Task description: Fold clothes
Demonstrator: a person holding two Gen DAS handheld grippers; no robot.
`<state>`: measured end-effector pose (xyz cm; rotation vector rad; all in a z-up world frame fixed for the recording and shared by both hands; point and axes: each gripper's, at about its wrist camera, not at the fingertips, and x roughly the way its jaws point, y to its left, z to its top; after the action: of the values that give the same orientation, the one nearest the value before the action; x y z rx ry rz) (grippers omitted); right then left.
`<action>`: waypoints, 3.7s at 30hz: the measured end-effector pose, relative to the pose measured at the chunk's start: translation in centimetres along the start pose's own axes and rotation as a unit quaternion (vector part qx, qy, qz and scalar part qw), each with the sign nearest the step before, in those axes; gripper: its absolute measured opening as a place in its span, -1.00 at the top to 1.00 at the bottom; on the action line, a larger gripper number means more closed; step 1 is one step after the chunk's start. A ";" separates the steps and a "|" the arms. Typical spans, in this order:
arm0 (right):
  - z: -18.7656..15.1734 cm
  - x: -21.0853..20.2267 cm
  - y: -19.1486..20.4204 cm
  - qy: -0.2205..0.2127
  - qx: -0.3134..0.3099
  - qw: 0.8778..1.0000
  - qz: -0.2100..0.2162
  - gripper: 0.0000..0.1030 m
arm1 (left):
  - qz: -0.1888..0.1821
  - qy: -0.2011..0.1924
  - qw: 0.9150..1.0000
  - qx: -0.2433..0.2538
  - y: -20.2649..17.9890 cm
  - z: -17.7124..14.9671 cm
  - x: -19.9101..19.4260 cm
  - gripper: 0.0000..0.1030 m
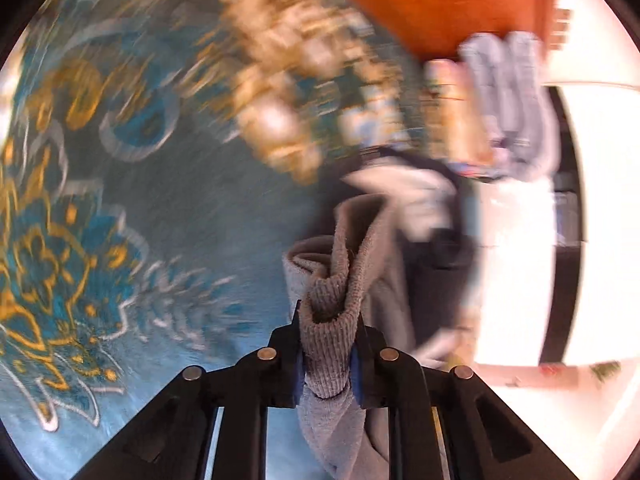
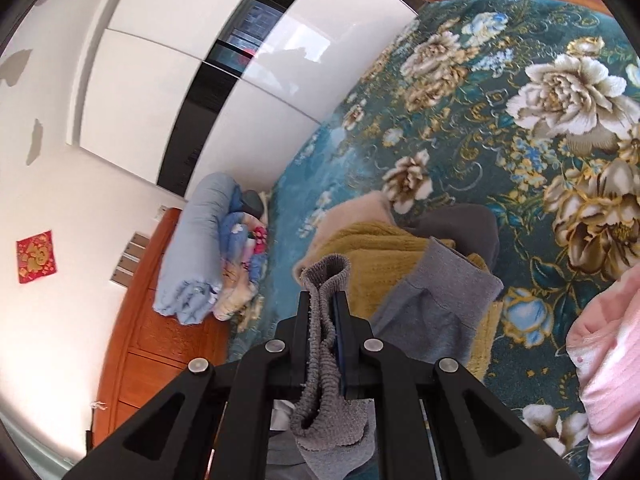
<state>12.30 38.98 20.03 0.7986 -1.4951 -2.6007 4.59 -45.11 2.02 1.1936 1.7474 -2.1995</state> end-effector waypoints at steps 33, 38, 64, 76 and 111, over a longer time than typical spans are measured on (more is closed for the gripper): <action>-12.9 1.8 -15.2 0.174 0.086 0.970 -0.143 0.52 | 0.115 0.020 0.990 -0.077 10.8 -1.0 -3.4 0.59; -13.7 5.0 -15.8 0.174 0.142 0.962 -0.153 0.09 | 0.122 0.030 0.988 -0.089 10.3 -1.1 -4.2 0.32; -12.4 5.9 -18.5 0.137 0.259 0.910 -0.293 0.91 | 0.244 0.107 0.962 -0.067 0.3 -1.4 8.2 0.94; -8.9 1.1 -4.4 0.079 0.060 0.980 -0.174 0.93 | 0.044 0.026 0.995 -0.080 0.6 -0.9 -4.7 0.96; -10.7 4.8 -10.3 0.083 0.044 0.995 -0.028 -0.07 | -0.002 0.080 0.990 -0.112 2.5 -7.6 -2.6 -0.29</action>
<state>15.15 34.65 5.29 1.0507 -1.5716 -2.4500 11.55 -40.42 1.35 1.3437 1.9956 -1.8929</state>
